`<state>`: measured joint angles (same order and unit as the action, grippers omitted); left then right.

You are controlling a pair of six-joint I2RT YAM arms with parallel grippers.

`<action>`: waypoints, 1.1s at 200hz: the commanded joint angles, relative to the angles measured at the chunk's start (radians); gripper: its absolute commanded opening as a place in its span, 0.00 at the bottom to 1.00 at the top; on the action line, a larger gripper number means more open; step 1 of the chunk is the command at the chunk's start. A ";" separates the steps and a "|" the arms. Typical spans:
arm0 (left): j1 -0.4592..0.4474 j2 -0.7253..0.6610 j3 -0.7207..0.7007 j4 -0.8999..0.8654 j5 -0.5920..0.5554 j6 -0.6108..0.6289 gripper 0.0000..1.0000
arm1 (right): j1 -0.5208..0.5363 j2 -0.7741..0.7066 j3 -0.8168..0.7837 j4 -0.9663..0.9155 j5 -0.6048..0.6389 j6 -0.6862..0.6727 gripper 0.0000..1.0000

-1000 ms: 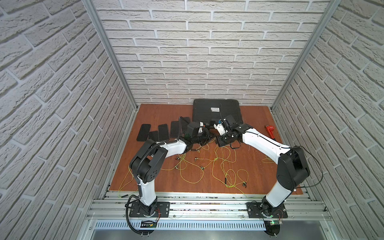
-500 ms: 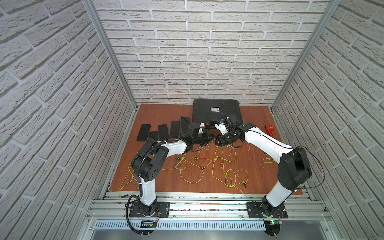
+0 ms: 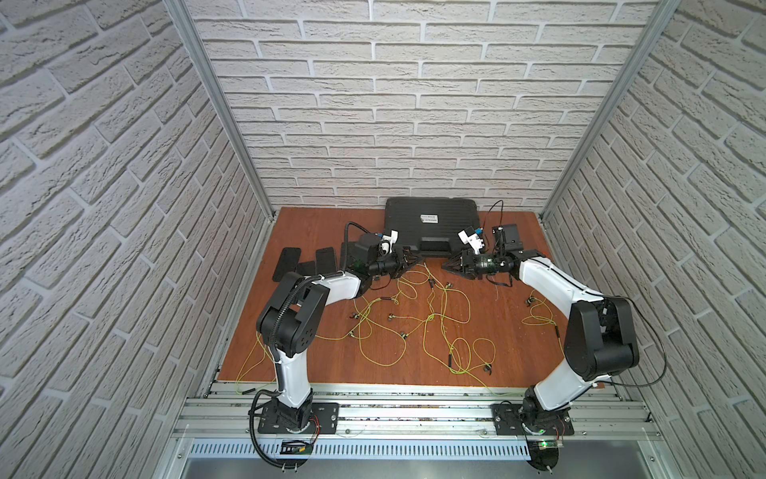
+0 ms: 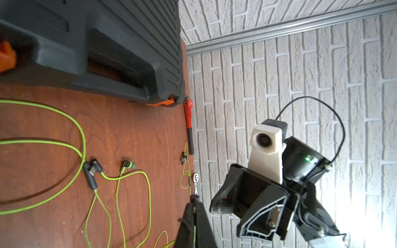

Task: Plug wired earphones into phones
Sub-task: Pick up the wired earphone from the center of the board.

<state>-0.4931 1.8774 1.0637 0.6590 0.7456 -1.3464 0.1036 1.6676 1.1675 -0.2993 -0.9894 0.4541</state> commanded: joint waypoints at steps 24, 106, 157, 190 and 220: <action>-0.014 0.020 0.040 0.200 0.071 -0.078 0.00 | 0.022 0.050 -0.011 0.322 -0.125 0.204 0.27; -0.035 0.042 0.051 0.220 0.059 -0.092 0.00 | 0.036 0.104 0.009 0.422 -0.123 0.296 0.21; -0.038 0.055 0.044 0.266 0.050 -0.115 0.00 | 0.054 0.119 0.009 0.463 -0.127 0.328 0.16; -0.038 0.050 0.035 0.267 0.046 -0.110 0.00 | 0.054 0.116 0.006 0.474 -0.112 0.332 0.15; -0.043 0.054 0.037 0.276 0.046 -0.113 0.00 | 0.054 0.117 0.008 0.491 -0.097 0.341 0.13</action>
<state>-0.5228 1.9217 1.0927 0.8528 0.7746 -1.4601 0.1455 1.7779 1.1667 0.1253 -1.0950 0.7834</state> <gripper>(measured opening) 0.046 0.144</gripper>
